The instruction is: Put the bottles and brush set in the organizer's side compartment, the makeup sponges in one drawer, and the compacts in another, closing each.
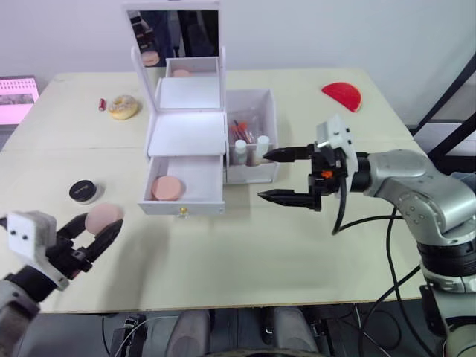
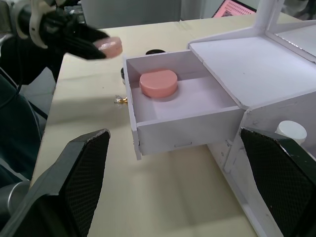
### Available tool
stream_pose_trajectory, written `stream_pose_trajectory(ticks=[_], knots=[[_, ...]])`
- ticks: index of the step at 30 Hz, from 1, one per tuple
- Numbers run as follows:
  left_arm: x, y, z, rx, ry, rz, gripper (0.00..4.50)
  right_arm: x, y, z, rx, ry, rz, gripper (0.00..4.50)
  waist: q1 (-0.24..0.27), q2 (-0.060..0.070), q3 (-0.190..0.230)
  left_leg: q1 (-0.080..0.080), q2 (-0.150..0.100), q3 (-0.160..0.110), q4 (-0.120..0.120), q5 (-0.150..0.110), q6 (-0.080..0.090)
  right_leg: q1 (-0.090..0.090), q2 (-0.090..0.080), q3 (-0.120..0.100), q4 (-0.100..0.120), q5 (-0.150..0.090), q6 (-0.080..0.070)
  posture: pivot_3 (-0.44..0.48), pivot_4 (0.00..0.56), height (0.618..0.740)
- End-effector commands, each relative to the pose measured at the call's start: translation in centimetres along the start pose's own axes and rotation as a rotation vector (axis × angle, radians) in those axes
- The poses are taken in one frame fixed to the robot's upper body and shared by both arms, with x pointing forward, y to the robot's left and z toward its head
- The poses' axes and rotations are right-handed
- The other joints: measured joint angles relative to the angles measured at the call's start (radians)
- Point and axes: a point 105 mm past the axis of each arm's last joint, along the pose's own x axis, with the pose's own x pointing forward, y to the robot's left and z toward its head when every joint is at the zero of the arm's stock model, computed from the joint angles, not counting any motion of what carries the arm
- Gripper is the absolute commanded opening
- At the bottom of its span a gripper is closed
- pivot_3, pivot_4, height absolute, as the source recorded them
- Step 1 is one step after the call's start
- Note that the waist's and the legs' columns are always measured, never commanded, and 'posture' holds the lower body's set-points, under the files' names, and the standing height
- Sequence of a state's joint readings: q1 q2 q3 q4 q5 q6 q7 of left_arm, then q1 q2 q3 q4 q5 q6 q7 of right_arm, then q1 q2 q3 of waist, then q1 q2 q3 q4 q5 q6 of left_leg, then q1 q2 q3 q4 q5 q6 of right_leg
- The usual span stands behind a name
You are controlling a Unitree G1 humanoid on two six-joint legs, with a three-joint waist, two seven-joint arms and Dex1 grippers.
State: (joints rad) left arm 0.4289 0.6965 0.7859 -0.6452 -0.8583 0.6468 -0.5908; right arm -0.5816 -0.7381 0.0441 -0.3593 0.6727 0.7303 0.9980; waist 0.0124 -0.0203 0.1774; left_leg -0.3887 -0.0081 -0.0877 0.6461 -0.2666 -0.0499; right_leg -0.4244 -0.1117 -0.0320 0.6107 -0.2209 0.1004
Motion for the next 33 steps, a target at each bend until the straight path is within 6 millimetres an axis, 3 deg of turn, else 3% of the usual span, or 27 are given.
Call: stream_pose_trajectory(ticks=[1,8,15,21,33], knots=[[0.4,0.4,3.4,0.065,-0.043,-0.089,2.65,-0.6,0.1,1.1,-0.05,-0.028,-0.022,4.5,0.0,0.0,0.0,0.0,0.0,0.0,0.0,0.0,0.0,0.0,0.0,0.0,0.0,0.0,0.0,0.0,0.15,0.739],[3.7,-3.0,7.2,0.064,-0.054,-0.427,2.65,-0.8,0.2,1.1,-0.048,-0.029,-0.049,4.5,-0.003,0.001,0.001,-0.001,0.0,0.001,-0.002,0.0,0.0,-0.001,0.0,0.001,-0.001,0.002,-0.004,0.0,0.15,0.739],[7.9,-5.0,5.9,0.079,0.023,-0.665,2.65,-0.7,0.4,1.4,-0.059,-0.036,-0.098,4.5,-0.007,0.0,0.001,0.0,0.0,0.001,-0.003,0.0,0.0,-0.001,0.001,0.001,-0.001,0.003,-0.004,0.0,0.15,0.739],[10.2,-6.0,5.9,0.117,0.044,-0.791,2.65,-1.0,0.6,1.6,-0.059,-0.039,-0.144,4.5,-0.009,0.0,0.002,0.0,0.001,0.001,-0.003,0.0,0.0,-0.001,0.003,0.001,-0.001,0.003,-0.004,0.0,0.15,0.739],[12.3,-7.8,4.7,0.206,0.112,-0.937,2.65,-1.6,0.9,1.4,-0.045,-0.032,-0.21,4.5,-0.01,-0.001,0.002,-0.001,0.002,0.001,-0.002,0.0,0.0,-0.001,0.005,0.002,0.0,0.003,-0.004,0.0,0.15,0.739]])
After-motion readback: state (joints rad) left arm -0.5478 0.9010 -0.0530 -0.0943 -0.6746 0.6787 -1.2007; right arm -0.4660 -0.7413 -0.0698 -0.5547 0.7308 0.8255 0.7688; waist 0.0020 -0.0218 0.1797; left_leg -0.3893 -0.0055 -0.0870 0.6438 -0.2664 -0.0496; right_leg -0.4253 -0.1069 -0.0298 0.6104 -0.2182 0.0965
